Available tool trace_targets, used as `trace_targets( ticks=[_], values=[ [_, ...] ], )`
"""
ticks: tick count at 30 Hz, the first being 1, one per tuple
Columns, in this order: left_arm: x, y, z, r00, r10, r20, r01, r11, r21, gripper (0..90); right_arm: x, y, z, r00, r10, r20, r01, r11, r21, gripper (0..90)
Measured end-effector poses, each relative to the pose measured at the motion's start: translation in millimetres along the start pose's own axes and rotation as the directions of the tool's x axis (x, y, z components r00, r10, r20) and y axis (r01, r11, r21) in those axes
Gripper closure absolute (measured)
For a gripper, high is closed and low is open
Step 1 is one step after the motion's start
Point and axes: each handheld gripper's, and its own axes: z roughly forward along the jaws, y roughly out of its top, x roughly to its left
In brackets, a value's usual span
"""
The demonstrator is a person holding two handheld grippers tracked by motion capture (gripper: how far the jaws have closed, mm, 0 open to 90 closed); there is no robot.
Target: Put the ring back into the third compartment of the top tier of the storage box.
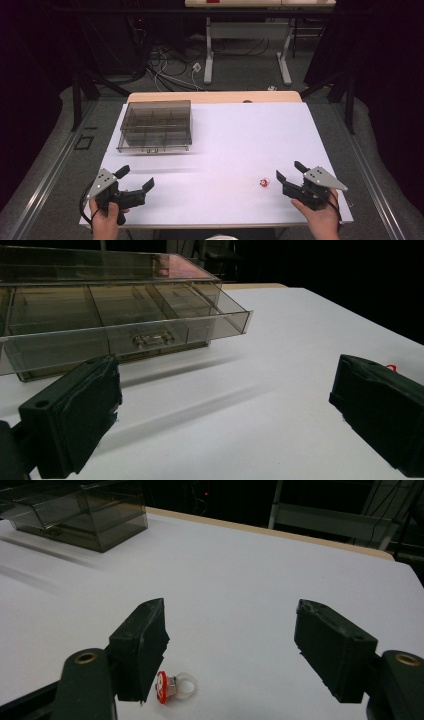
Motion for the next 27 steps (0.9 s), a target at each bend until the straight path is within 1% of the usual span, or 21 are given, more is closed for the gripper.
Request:
trace_targets(
  ticks=[1, 2, 4, 6, 7, 10, 11, 12, 13, 14, 15, 16, 17, 18, 19, 20, 21, 24, 25, 26, 27],
  values=[
    [-0.1, 0.0, -0.1, 1.0000, 0.000, 0.001, 0.000, 1.0000, 0.000, 0.2, -0.5, -0.2, 0.3, 1.0000, -0.004, 0.001, 0.004, 1.000, 0.005, 28.1],
    [-0.2, -0.1, -0.1, 1.0000, 0.001, 0.003, -0.001, 1.0000, 0.000, 0.2, -1.6, -0.9, 2.3, 0.9998, -0.008, -0.016, 0.008, 1.000, 0.009, 28.0],
    [-0.2, 0.0, 0.0, 1.0000, 0.001, 0.003, -0.001, 1.0000, 0.001, 0.2, -1.7, -1.4, 3.9, 0.9994, -0.004, -0.033, 0.005, 1.000, 0.014, 28.0],
    [-0.1, 0.1, 0.2, 1.0000, 0.000, 0.004, 0.000, 1.0000, 0.000, 0.2, -1.4, -1.6, 4.7, 0.9994, -0.011, -0.034, 0.011, 1.000, 0.008, 28.0],
    [-0.2, 0.0, 0.9, 1.0000, 0.000, 0.004, 0.000, 1.0000, 0.000, 0.2, -1.2, -1.2, 6.8, 0.9986, -0.041, -0.034, 0.041, 0.999, -0.004, 28.1],
    [-0.3, -0.1, 2.0, 1.0000, 0.003, 0.005, -0.003, 1.0000, 0.006, 0.2, 0.2, -0.6, 10.0, 0.9980, -0.050, -0.037, 0.050, 0.999, -0.001, 28.4],
    [-0.3, -0.1, 2.0, 1.0000, 0.003, 0.005, -0.003, 1.0000, 0.006, 0.2, -0.1, -0.5, 10.8, 0.9970, -0.067, -0.040, 0.067, 0.998, 0.007, 28.8],
    [-0.1, -0.3, 2.8, 1.0000, 0.003, 0.004, -0.003, 1.0000, 0.006, 0.2, 0.9, -0.7, 11.7, 0.9974, -0.060, -0.039, 0.061, 0.998, 0.016, 30.0],
    [-0.1, -0.3, 2.8, 1.0000, 0.003, 0.004, -0.003, 1.0000, 0.006, 0.2, 0.9, -0.7, 11.7, 0.9974, -0.060, -0.039, 0.061, 0.998, 0.016, 30.0],
    [0.2, -0.2, 3.1, 1.0000, 0.003, 0.003, -0.003, 1.0000, 0.008, 0.2, 0.2, -0.4, 12.7, 0.9973, -0.061, -0.040, 0.063, 0.998, 0.028, 30.5],
    [0.5, -0.1, 3.5, 1.0000, 0.002, 0.002, -0.002, 1.0000, 0.009, 0.2, 1.5, -1.3, 14.1, 0.9993, -0.022, -0.032, 0.022, 0.999, 0.027, 30.9],
    [0.5, -0.1, 3.5, 1.0000, 0.002, 0.002, -0.002, 1.0000, 0.009, 0.2, 1.5, -1.3, 14.1, 0.9993, -0.022, -0.032, 0.022, 0.999, 0.027, 30.9],
    [0.4, -0.2, 4.2, 1.0000, 0.002, 0.001, -0.002, 1.0000, 0.009, 0.2, 1.7, -1.7, 16.4, 0.9975, 0.026, -0.065, -0.024, 0.999, 0.038, 32.6],
    [0.4, -0.2, 4.2, 1.0000, 0.002, 0.001, -0.002, 1.0000, 0.009, 0.2, 0.6, -1.8, 17.6, 0.9969, 0.024, -0.075, -0.022, 0.999, 0.038, 32.7],
    [0.2, -0.3, 4.4, 1.0000, 0.002, 0.001, -0.002, 1.0000, 0.010, 0.2, 0.6, -1.8, 17.6, 0.9969, 0.024, -0.075, -0.022, 0.999, 0.038, 32.7],
    [-0.4, -0.5, 4.5, 1.0000, -0.001, 0.003, 0.001, 1.0000, 0.009, 0.2, 0.3, -2.5, 19.7, 0.9956, 0.032, -0.089, -0.028, 0.999, 0.038, 33.9],
    [-1.1, -0.8, 3.9, 1.0000, 0.002, 0.006, -0.002, 0.9999, 0.013, 0.2, 1.0, -2.7, 22.0, 0.9951, 0.024, -0.096, -0.020, 0.999, 0.042, 35.1],
    [-1.7, -1.4, 3.4, 1.0000, 0.005, 0.005, -0.005, 0.9999, 0.014, 0.2, 2.0, -2.1, 23.7, 0.9960, 0.016, -0.088, -0.012, 0.998, 0.057, 36.4],
    [-1.8, -1.5, 2.8, 1.0000, 0.007, 0.004, -0.007, 0.9999, 0.016, 0.2, 2.4, -2.8, 27.0, 0.9966, 0.015, -0.082, -0.013, 1.000, 0.024, 36.6],
    [-2.0, -1.7, 2.2, 1.0000, 0.004, 0.004, -0.004, 0.9999, 0.016, 0.2, 2.3, -1.5, 26.6, 0.9953, 0.017, -0.096, -0.013, 0.999, 0.045, 36.9],
    [-1.2, -1.8, 1.5, 0.9999, 0.013, 0.001, -0.013, 0.9998, 0.018, 0.2, 2.0, -0.9, 29.8, 0.9953, 0.007, -0.097, -0.002, 0.999, 0.048, 37.5]
  ],
)
